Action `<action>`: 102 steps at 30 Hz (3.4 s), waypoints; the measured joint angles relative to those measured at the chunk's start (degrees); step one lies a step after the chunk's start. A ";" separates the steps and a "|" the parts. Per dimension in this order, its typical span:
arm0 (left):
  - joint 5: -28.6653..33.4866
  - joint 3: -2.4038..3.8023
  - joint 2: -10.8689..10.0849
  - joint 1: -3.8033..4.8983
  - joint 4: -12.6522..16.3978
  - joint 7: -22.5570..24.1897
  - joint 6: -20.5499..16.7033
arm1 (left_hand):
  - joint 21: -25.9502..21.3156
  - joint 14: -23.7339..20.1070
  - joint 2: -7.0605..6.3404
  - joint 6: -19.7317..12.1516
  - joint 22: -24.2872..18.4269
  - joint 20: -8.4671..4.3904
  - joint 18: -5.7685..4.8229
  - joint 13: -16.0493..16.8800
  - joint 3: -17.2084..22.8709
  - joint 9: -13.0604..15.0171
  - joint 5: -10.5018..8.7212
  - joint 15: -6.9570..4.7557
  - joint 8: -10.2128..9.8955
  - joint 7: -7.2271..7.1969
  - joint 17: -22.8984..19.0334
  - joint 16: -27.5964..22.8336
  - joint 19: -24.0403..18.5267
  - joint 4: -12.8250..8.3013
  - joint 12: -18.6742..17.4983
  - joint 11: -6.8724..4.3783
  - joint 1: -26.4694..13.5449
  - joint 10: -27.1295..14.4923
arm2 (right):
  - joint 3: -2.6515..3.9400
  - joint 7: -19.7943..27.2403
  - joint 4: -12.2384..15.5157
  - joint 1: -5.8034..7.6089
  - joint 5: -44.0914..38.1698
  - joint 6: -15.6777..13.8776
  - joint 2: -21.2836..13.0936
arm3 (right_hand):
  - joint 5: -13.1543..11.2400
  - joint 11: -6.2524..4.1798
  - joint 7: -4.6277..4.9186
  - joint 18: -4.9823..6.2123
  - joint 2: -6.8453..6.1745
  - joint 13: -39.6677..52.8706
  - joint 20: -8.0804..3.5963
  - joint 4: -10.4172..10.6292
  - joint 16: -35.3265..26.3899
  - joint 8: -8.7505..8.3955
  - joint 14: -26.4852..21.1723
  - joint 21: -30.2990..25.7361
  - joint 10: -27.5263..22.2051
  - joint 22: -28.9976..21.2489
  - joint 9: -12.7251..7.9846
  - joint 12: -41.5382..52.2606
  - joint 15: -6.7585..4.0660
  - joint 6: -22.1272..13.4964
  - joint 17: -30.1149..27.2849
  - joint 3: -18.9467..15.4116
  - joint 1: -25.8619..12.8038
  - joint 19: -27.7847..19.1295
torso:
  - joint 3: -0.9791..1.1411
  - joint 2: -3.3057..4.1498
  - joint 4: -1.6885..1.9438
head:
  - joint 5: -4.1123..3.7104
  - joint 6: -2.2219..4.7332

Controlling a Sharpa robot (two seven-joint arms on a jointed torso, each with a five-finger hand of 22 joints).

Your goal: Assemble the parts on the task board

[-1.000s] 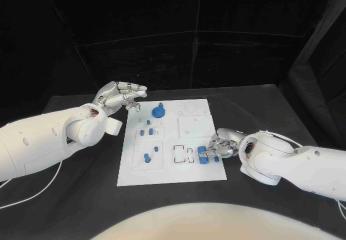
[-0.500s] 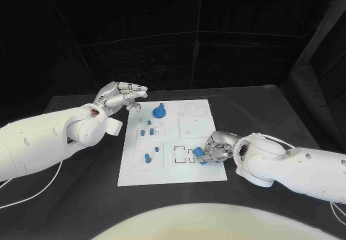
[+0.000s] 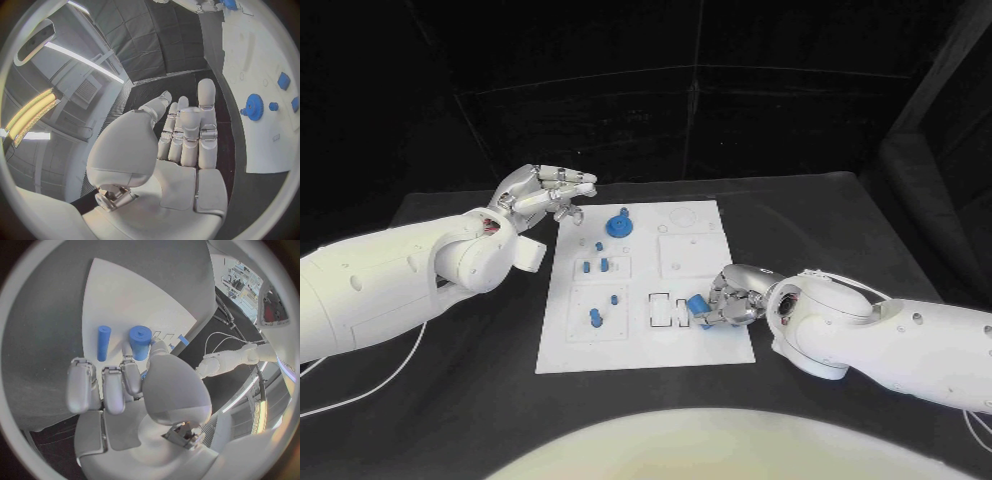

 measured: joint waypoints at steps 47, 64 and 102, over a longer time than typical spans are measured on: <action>0.00 -0.02 0.49 -0.01 0.07 -0.06 0.25 | 0.00 0.00 0.00 0.00 -0.04 0.00 0.00 0.03 -0.18 0.00 0.00 0.00 0.00 0.00 -0.05 0.00 0.00 0.18 0.00 0.21 0.00 -0.21 | -0.18 -3.47 0.90 -0.25 9.23 -10.85 5.90 | 0.17 -0.74 -0.84 0.01 1.33 -0.15 -0.21 3.67 1.30 0.20 0.22 0.23 1.36 -0.01 -0.19 -0.13 -0.20 3.11 -0.02 -2.52 -3.21 0.21 | -0.13 0.16 0.09 | 1.04 -0.37; 0.00 -0.01 0.80 0.00 0.02 -0.17 0.22 | 0.00 0.00 0.00 0.00 -0.10 0.00 0.00 0.02 -0.18 0.00 0.00 0.00 0.00 0.00 -0.17 0.00 0.00 0.18 0.00 0.21 0.00 -0.21 | -0.18 -4.44 -0.70 -0.24 4.66 -11.37 8.75 | -7.11 -0.74 -1.11 0.01 2.09 -0.09 -0.42 3.89 1.29 -0.18 0.00 0.22 1.35 -0.01 -0.42 -0.62 -0.41 3.87 0.03 -4.04 -5.32 0.42 | -0.13 0.16 0.01 | 1.52 -0.52; 0.00 -0.02 0.67 0.00 -0.12 -0.25 0.24 | 0.00 0.00 0.00 0.00 -0.16 0.00 0.00 0.02 -0.17 0.00 0.00 0.00 0.00 0.00 -0.16 0.00 0.00 0.17 0.00 0.21 0.00 -0.21 | -0.17 3.72 2.55 -0.24 3.55 -9.57 5.17 | -16.24 -1.03 -1.25 0.01 3.38 0.01 -0.42 -2.06 1.29 -0.18 0.00 0.22 1.64 -0.01 -0.39 -2.18 -0.38 4.92 0.00 -4.12 -2.63 0.42 | -0.02 0.08 -0.09 | 1.85 -0.77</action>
